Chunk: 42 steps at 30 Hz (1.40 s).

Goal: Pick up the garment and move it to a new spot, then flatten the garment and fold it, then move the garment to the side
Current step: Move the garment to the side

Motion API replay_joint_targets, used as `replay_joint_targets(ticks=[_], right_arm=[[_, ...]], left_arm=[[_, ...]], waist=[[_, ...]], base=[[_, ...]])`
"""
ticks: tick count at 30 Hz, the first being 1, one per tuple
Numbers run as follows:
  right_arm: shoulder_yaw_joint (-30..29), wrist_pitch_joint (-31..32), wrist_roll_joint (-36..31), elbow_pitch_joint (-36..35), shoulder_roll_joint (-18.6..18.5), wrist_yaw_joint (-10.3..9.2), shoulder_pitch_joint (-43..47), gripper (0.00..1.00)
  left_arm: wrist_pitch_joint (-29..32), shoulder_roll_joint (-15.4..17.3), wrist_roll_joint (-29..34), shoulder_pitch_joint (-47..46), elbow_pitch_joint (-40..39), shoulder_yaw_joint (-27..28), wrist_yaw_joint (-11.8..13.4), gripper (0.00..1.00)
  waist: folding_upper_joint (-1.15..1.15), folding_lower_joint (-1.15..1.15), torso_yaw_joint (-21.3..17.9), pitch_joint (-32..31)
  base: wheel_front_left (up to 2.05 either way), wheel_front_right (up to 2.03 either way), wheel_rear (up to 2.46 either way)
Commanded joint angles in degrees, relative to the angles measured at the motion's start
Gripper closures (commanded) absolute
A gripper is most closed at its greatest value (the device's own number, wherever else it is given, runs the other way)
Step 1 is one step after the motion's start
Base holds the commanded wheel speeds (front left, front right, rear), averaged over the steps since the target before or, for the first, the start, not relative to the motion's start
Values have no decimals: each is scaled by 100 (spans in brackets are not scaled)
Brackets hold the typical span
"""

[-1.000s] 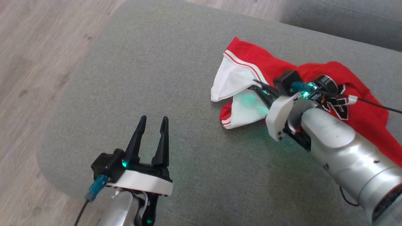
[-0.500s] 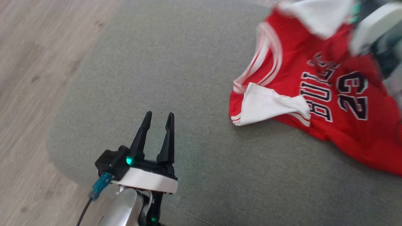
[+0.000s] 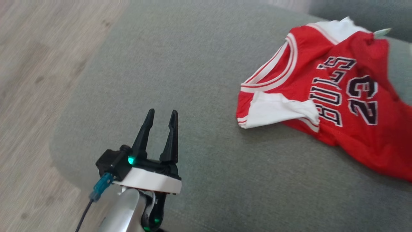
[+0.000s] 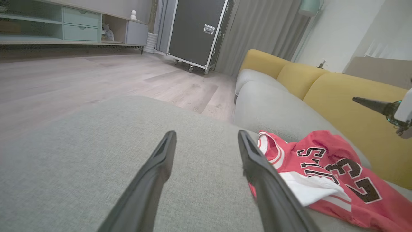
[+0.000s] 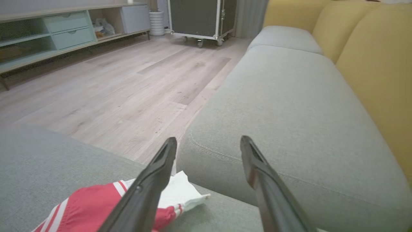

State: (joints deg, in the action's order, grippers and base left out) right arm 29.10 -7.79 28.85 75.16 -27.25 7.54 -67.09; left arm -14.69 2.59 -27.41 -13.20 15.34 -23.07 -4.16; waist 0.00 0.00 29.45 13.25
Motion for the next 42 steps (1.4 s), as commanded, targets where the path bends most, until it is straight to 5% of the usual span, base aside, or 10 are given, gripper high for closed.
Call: replay_joint_targets(ticks=[1, 8, 12, 19, 24, 31, 42], right_arm=[[-45, -205, -110, -122, 160, -5, 143, 0], [-467, -710, -483, -301, 956, -5, 494, 0], [-911, -717, -877, -1229, 1016, -5, 957, 0], [-2344, -719, -1944, -3330, 1830, -5, 3102, 0], [-2809, -719, -2360, -4461, 2342, -5, 4534, 0], [-2809, -720, -2205, -5148, 2434, -5, 5713, 0], [-2712, -720, -2020, -5416, 2436, -5, 5582, 0]], left_arm=[[-30, 29, 33, -216, -121, 207, -44, 0], [-30, 29, 162, -192, -119, 646, -94, 0], [-30, 29, 218, -124, -135, 860, -113, 0], [-30, 29, 334, 109, -155, 1230, -162, 0], [-30, 29, 344, 283, -162, 1384, -186, 0], [-30, 29, 367, 387, -34, 1458, -226, 0], [-30, 29, 671, 0, 597, 1408, -288, 0]], waist=[[0, 0, -233, -182], [0, 0, -1226, -526], [0, 0, -1642, -677], [0, 0, -2442, -1004], [0, 0, -2796, -1114], [0, 0, -3064, -1064], [0, 0, -3256, -801]], base=[[0, 0, 0], [0, 0, 0], [0, 0, 0], [0, 0, 0], [0, 0, 0], [0, 0, 0], [0, 0, 0]])
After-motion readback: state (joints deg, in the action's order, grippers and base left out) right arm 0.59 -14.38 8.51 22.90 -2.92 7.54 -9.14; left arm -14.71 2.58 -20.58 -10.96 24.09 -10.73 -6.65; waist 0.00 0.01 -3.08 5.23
